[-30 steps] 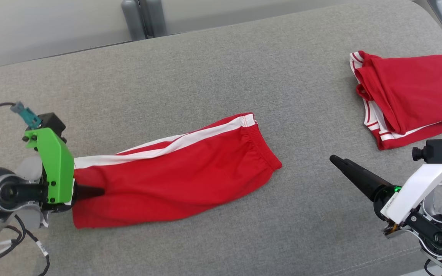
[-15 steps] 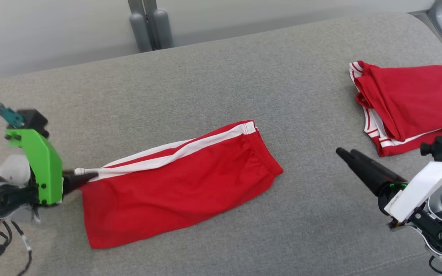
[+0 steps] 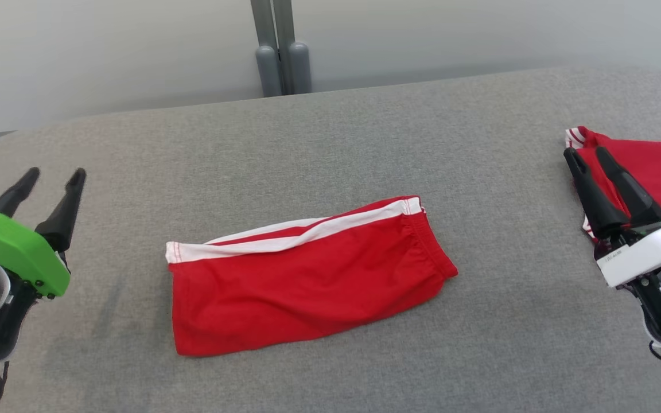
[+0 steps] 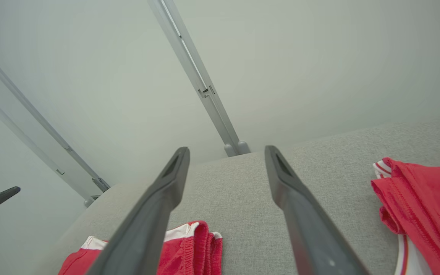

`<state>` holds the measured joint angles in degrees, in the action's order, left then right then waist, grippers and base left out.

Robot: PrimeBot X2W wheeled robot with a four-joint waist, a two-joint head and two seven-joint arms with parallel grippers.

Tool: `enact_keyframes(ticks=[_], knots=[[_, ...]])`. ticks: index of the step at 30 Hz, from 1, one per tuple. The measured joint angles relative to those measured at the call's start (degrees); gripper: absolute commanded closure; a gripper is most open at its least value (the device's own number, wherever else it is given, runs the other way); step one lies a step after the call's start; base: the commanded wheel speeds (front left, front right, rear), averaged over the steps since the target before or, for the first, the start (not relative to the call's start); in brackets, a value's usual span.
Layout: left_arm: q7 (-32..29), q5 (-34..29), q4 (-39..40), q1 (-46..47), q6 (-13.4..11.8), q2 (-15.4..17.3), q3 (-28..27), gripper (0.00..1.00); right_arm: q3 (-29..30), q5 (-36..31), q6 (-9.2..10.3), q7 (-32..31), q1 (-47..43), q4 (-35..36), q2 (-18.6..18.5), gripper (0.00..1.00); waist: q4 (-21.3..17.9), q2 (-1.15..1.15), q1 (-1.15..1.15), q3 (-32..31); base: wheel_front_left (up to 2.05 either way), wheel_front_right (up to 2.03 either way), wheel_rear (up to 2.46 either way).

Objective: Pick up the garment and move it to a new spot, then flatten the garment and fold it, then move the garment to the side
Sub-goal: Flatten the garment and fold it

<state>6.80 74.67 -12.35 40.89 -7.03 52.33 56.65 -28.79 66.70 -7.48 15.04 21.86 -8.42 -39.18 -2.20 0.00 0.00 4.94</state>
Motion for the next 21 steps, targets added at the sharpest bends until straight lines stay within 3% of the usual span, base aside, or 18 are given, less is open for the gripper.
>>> enact_keyframes(ticks=[2,7,10,13,17,21], knots=[[5.2,-0.3,0.4,-2.5,-2.0,-0.1,-1.3,0.0,4.9,-5.4,0.0,0.0,-2.8,-0.2,4.1,0.0,1.0,0.0,0.0,-0.7,0.0,0.0,0.0],[8.0,-4.7,2.4,-8.7,-7.5,-1.6,-4.1,0.0,15.6,-19.3,0.0,0.0,-8.9,1.1,13.4,0.0,3.1,0.0,0.0,-2.4,0.0,0.0,0.0],[8.2,-9.4,4.9,-13.0,-10.4,-5.3,-10.7,0.0,21.6,-25.7,0.0,0.0,-13.5,2.9,18.8,0.0,4.4,0.0,0.0,-3.4,0.0,0.0,0.0],[8.2,-15.6,7.4,-20.1,-12.5,-10.2,-18.8,0.0,25.0,-30.7,0.0,0.0,-18.2,3.9,22.0,0.0,5.7,0.0,0.0,-4.3,0.0,0.0,0.0],[8.2,-24.3,9.3,-29.9,-12.4,-17.3,-29.7,0.0,24.7,-34.7,0.0,0.0,-21.9,3.3,23.6,0.0,6.9,0.0,0.0,-5.5,0.0,0.0,0.0],[8.2,-32.6,11.0,-37.1,-8.3,-24.3,-36.4,0.0,23.3,-37.0,0.0,0.0,-22.8,1.0,23.1,0.0,7.4,0.0,0.0,-6.2,0.0,0.0,0.0]])
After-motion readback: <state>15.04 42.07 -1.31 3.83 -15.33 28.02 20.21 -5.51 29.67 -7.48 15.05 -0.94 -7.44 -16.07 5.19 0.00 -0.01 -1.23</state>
